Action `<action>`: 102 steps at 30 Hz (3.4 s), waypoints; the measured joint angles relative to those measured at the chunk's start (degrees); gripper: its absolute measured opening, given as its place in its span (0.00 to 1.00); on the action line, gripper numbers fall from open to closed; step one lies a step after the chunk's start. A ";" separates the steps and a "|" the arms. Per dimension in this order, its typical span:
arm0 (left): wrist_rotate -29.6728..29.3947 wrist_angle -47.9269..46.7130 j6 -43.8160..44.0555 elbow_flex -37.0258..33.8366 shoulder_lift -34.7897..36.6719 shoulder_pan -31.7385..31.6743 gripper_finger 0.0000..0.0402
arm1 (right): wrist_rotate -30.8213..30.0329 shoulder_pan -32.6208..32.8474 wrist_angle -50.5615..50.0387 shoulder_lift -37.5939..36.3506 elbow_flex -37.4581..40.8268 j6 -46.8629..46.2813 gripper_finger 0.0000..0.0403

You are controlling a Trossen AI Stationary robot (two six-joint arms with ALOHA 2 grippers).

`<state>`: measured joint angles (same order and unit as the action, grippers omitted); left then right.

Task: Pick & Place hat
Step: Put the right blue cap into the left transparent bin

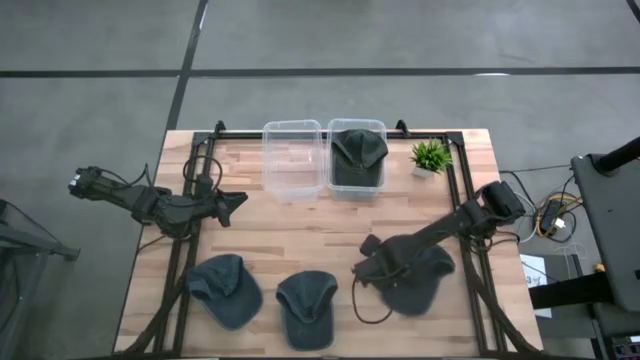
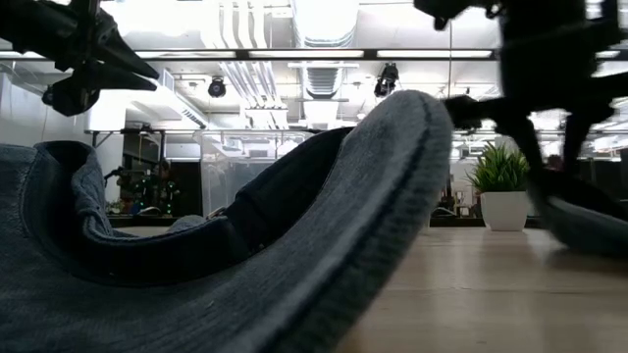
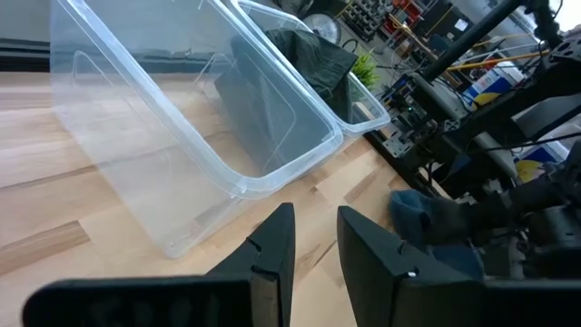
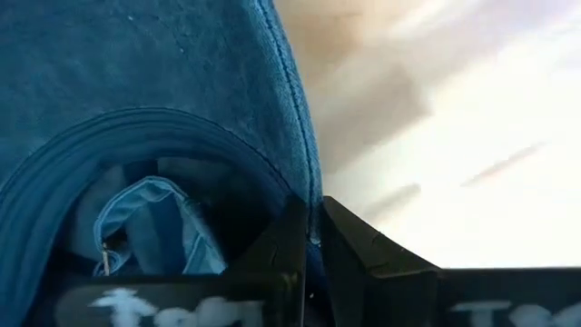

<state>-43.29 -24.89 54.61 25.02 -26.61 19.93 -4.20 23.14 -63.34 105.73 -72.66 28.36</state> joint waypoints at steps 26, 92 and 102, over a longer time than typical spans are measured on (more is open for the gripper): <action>1.84 8.24 -2.54 0.00 -0.15 0.01 0.19 | -17.84 -12.22 -5.37 -2.78 -23.31 -6.94 0.02; 5.75 45.43 -24.29 0.07 -9.46 -0.58 0.20 | -18.28 -24.55 -1.22 -2.73 -49.16 -48.90 0.02; 4.68 45.51 -31.01 2.26 -9.62 -2.47 0.20 | -17.98 -24.52 -2.77 -2.71 -49.14 -47.63 0.02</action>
<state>-38.61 20.62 23.60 27.28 -36.23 17.46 -22.18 -1.38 -66.11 103.02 -121.80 -19.27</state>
